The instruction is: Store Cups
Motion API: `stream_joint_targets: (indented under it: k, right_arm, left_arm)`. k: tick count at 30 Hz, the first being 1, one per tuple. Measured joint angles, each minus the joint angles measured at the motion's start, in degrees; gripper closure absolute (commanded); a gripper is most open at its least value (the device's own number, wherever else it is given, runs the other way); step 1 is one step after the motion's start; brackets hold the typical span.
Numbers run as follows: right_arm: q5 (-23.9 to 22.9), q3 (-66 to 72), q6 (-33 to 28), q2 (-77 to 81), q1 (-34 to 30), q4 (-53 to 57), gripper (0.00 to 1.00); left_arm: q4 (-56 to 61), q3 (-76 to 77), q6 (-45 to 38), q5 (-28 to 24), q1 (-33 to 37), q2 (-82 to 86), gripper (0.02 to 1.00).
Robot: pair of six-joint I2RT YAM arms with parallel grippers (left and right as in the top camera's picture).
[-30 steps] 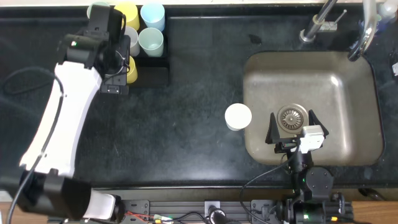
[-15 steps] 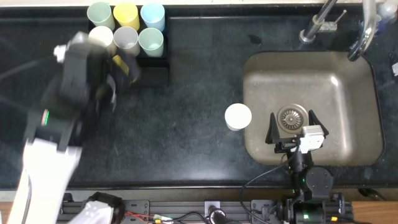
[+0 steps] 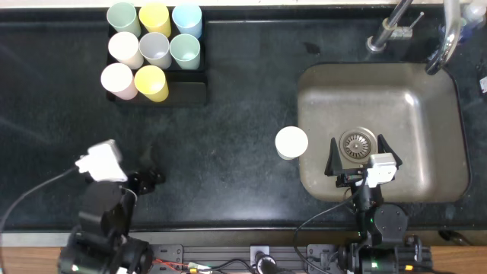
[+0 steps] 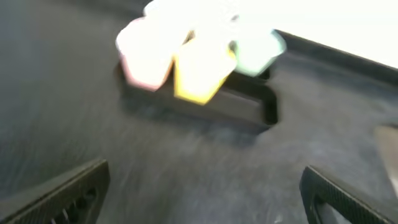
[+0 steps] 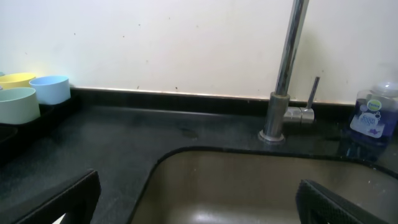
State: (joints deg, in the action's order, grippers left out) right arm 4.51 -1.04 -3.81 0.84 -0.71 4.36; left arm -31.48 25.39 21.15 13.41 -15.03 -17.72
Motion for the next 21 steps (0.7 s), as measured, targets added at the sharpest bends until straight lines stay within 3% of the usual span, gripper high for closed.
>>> stream_joint_targets:
  k: [4,10,21]
  right_arm:
    - [0.0,0.0,-0.02,0.0,0.0,-0.02,0.005]
    - [0.0,0.0,-0.02,0.0,0.0,0.0,0.005]
    - [-0.02,0.0,-0.04,0.0,0.0,0.0,0.005]
  left_arm:
    - [5.6,-5.46,-11.52,-7.48,0.63,3.65,0.018]
    - [11.74,-12.02,-17.57,-14.88,5.51,6.14,0.018]
    - [13.97,-18.43,-18.14,-18.05,12.94,11.5,0.018]
